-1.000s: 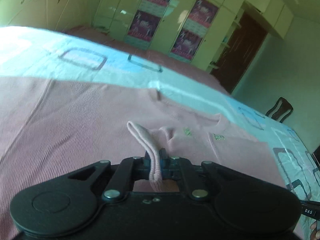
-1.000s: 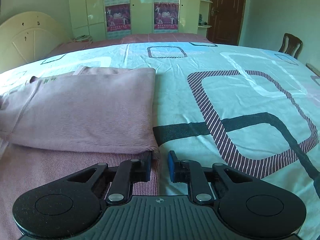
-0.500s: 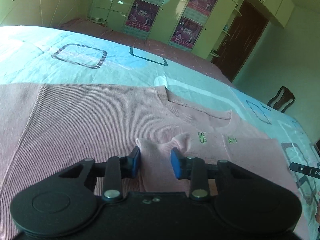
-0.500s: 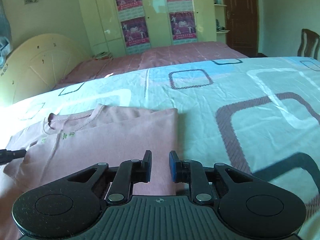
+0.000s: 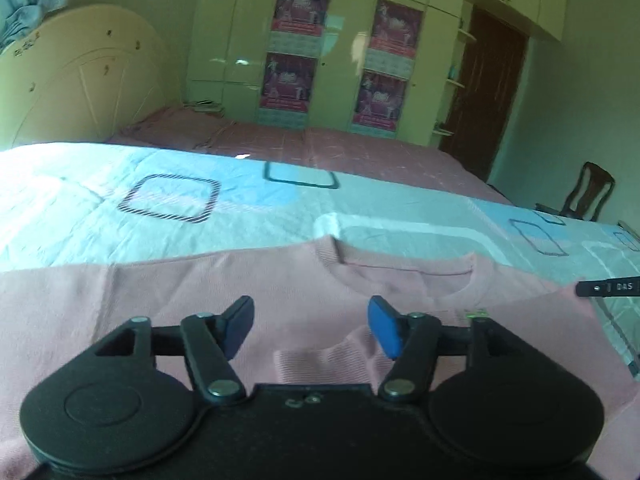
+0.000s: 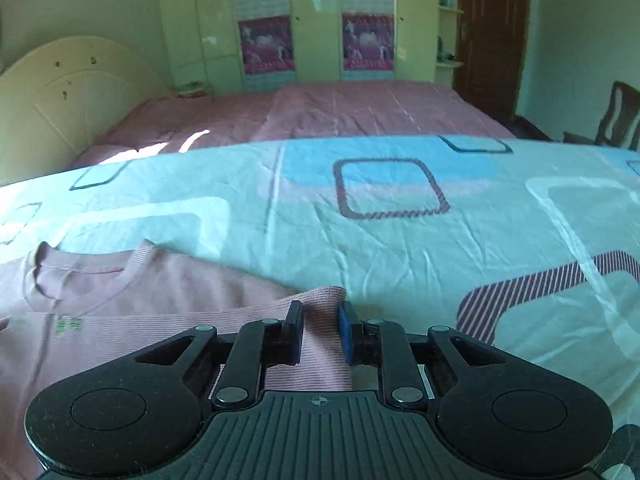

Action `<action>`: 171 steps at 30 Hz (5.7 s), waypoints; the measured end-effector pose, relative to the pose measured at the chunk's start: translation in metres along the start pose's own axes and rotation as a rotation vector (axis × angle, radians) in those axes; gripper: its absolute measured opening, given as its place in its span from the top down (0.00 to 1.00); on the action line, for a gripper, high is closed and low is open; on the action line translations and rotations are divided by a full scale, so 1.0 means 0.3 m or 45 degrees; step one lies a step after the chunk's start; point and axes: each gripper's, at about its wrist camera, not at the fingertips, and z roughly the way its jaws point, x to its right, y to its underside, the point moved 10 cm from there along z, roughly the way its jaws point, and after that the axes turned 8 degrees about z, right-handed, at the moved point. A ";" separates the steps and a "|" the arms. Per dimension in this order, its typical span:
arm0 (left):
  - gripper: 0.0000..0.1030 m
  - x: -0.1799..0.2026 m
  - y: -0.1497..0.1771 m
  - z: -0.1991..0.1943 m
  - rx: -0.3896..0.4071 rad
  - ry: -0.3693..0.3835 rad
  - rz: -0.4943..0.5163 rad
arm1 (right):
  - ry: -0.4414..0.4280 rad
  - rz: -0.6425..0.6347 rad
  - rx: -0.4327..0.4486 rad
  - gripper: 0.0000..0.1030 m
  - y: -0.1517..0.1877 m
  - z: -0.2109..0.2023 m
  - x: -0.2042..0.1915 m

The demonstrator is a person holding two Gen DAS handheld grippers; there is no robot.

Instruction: Fold small clothes

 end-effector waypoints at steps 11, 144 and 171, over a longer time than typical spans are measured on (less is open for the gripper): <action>0.44 -0.099 0.108 0.037 -0.160 -0.048 -0.219 | -0.068 0.398 -0.080 0.80 0.013 0.068 0.180; 0.35 -0.059 0.178 -0.382 -0.030 0.032 -0.042 | -0.473 0.530 -0.187 0.47 0.326 -0.322 -0.432; 0.88 -0.416 0.329 -0.354 -0.145 -0.102 -0.103 | -0.232 0.233 0.018 0.95 0.242 -0.286 -0.418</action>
